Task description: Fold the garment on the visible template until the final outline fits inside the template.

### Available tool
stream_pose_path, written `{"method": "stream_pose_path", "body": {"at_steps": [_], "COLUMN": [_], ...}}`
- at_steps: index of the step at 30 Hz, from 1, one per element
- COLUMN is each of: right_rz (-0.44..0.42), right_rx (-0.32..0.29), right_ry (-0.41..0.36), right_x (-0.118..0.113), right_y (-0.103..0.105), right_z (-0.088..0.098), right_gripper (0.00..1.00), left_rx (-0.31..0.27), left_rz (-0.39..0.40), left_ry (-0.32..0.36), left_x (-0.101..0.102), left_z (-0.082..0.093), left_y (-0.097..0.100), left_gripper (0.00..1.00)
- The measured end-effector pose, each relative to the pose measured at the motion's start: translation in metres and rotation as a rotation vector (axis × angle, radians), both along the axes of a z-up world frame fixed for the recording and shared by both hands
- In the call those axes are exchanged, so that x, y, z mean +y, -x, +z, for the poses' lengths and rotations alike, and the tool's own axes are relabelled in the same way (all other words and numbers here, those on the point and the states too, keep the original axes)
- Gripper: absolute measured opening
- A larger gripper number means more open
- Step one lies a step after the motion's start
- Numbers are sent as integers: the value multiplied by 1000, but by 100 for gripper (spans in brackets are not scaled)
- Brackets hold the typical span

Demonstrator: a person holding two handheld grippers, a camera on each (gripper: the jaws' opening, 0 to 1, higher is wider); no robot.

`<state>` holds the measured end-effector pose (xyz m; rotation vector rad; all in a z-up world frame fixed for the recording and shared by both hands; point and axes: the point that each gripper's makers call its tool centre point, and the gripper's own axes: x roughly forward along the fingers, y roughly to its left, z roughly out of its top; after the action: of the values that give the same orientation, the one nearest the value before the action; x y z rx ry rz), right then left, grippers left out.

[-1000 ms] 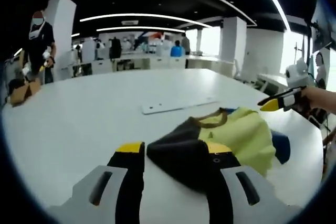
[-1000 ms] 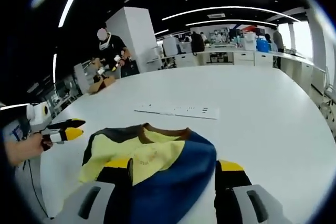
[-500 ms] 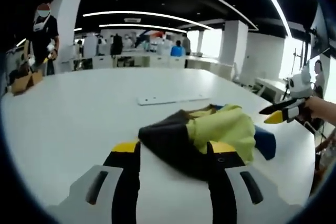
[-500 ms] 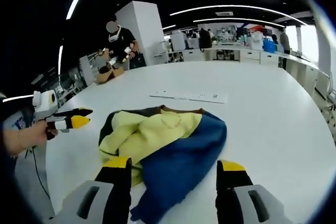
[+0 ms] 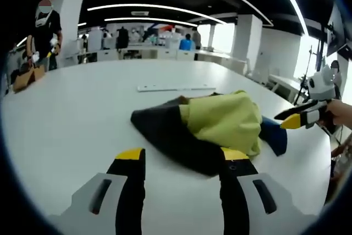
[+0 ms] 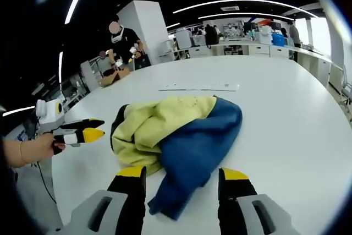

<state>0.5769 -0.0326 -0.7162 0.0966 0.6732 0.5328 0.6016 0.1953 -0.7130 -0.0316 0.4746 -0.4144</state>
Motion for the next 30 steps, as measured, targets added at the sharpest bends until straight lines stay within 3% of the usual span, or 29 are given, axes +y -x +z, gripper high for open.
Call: {"method": "stream_pose_path", "body": {"at_steps": [5, 9, 19, 25, 30], "right_rz": [-15, -22, -58, -70, -75], "right_rx": [-6, -2, -4, -34, -47], "right_ry": [8, 29, 18, 22, 27], "right_x": [-1, -3, -4, -6, -8], "right_y": [4, 9, 15, 13, 12], "right_z": [-3, -7, -14, -10, -7], "right_gripper": [37, 27, 1, 0, 0], "left_rx": [27, 93, 117, 114, 112], "left_rz": [6, 10, -21, -36, -17], "left_ry": [-19, -30, -40, -66, -45], "left_x": [-4, -7, -20, -23, -21], "left_z": [-12, -25, -35, -36, -31], "left_y": [1, 4, 4, 3, 2], "left_gripper": [45, 36, 18, 2, 0]}}
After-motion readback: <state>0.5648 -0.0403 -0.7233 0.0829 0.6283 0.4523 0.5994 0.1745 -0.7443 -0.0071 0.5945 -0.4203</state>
